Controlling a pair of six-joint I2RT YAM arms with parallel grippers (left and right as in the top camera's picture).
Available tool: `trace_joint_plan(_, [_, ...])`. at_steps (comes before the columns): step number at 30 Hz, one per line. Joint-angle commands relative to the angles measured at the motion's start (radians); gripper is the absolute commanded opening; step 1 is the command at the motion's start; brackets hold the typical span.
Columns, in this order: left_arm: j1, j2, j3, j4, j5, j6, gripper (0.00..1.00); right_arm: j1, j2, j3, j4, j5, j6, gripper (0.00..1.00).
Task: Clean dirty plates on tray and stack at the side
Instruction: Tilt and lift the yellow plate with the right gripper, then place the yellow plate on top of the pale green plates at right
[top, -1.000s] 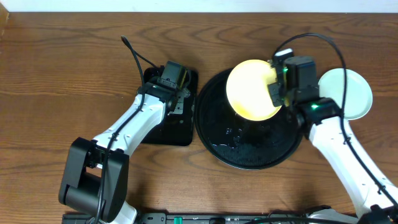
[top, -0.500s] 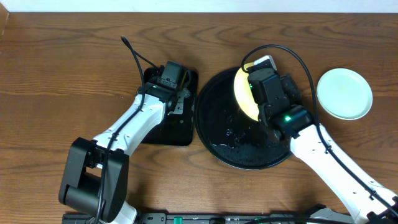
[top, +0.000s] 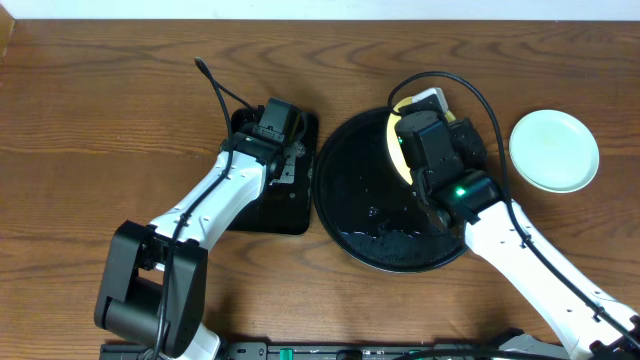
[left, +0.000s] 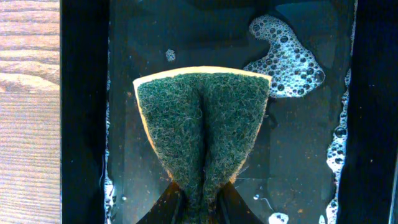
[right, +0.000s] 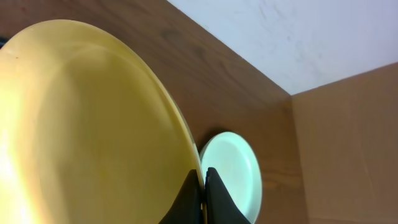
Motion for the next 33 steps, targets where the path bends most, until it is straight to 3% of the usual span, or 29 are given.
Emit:
trace_joint_plan(1, [0.006, 0.002, -0.001, -0.003, -0.012, 0.009, 0.15, -0.041, -0.019, 0.002, -0.008, 0.016, 0.151, 0.01])
trace_joint_plan(14, [0.006, 0.002, -0.001, -0.003, -0.012, 0.009, 0.15, -0.566, 0.064, 0.002, 0.003, -0.332, 0.531, 0.01])
trace_joint_plan(18, [0.006, 0.002, -0.001, -0.003, -0.012, 0.009, 0.16, -0.741, 0.114, 0.002, 0.029, -0.422, 0.583, 0.01])
trace_joint_plan(23, [0.006, 0.002, -0.001, -0.003, -0.012, 0.009, 0.16, -0.861, 0.164, 0.002, 0.085, -0.501, 0.603, 0.01])
trace_joint_plan(26, [0.006, 0.002, -0.001, -0.003, -0.012, 0.010, 0.16, -0.907, 0.184, 0.002, 0.136, -0.569, 0.580, 0.05])
trace_joint_plan(31, [0.006, 0.002, -0.001, -0.003, -0.012, 0.010, 0.17, -0.932, 0.189, 0.002, 0.166, -0.751, 0.497, 0.26])
trace_joint_plan(32, [0.006, 0.002, -0.001, -0.002, -0.012, 0.010, 0.25, -0.929, 0.189, 0.002, 0.165, -0.785, 0.479, 0.30])
trace_joint_plan(33, [0.006, 0.002, -0.001, 0.000, -0.012, 0.010, 0.25, -0.927, 0.189, 0.002, 0.156, -0.822, 0.459, 0.33])
